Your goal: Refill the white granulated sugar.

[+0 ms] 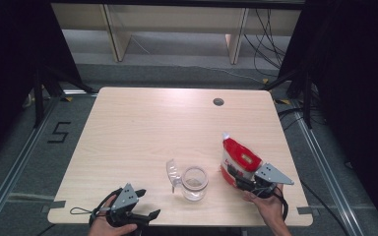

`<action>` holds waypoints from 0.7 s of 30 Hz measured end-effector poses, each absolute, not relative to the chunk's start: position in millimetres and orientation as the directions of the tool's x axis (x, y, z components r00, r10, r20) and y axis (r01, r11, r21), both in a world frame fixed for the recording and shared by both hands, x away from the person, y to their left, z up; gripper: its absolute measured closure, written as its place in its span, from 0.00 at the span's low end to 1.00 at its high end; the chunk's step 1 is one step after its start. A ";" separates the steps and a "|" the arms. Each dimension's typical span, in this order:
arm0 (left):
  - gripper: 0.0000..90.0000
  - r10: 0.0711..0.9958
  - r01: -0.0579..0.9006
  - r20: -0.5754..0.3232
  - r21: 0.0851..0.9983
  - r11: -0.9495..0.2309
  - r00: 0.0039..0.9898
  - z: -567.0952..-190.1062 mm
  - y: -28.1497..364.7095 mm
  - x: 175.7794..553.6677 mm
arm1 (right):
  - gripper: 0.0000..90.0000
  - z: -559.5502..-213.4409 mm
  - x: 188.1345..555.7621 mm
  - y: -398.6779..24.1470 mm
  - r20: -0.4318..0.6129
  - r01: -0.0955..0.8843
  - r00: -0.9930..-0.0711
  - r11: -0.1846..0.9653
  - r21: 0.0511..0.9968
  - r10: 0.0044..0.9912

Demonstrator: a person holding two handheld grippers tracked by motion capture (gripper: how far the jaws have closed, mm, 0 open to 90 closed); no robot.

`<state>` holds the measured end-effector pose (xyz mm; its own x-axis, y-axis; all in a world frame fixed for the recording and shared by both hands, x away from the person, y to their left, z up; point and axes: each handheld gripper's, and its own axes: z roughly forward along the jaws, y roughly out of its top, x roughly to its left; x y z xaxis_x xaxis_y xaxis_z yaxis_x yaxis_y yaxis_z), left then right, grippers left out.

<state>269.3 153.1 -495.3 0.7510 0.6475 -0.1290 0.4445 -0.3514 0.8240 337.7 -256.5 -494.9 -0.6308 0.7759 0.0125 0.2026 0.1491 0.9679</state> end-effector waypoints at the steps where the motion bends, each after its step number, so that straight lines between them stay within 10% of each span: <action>1: 0.20 0.644 0.439 -0.120 0.822 -0.362 0.756 -495.0 153.8 269.6 | 0.54 -495.1 337.6 -255.0 0.019 0.197 -0.640 0.140 0.970 0.768; 21: 0.20 0.640 0.427 -0.090 0.814 -0.394 0.763 -494.5 156.7 271.3 | 0.55 -466.5 310.2 -256.4 -0.287 -0.023 -0.653 0.361 0.932 0.701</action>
